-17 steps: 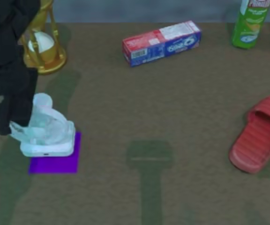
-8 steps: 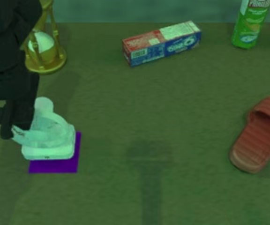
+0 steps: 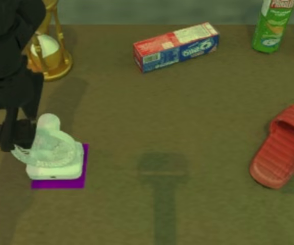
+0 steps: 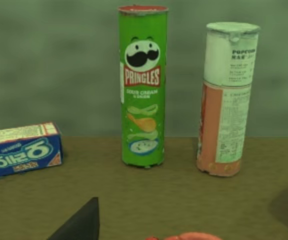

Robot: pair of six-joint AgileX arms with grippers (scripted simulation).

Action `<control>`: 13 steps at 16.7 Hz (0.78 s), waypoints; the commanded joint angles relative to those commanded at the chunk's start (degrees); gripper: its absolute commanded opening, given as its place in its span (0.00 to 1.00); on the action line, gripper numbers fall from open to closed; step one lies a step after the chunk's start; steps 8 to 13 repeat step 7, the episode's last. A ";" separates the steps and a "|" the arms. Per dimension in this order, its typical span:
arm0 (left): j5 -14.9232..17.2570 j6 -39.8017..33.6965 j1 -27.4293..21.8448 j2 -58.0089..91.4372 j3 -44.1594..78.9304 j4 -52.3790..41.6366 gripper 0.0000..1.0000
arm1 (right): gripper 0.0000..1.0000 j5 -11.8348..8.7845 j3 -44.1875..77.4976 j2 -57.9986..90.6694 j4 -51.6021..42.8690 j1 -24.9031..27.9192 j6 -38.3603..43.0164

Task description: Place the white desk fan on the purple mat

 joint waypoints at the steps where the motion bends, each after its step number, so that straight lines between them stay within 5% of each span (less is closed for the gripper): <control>1: 0.00 0.00 0.00 0.00 0.00 0.00 0.98 | 1.00 0.00 0.00 0.00 0.00 0.00 0.00; 13: 0.00 0.00 0.00 0.00 0.00 0.00 1.00 | 1.00 0.00 0.00 0.00 0.00 0.00 0.00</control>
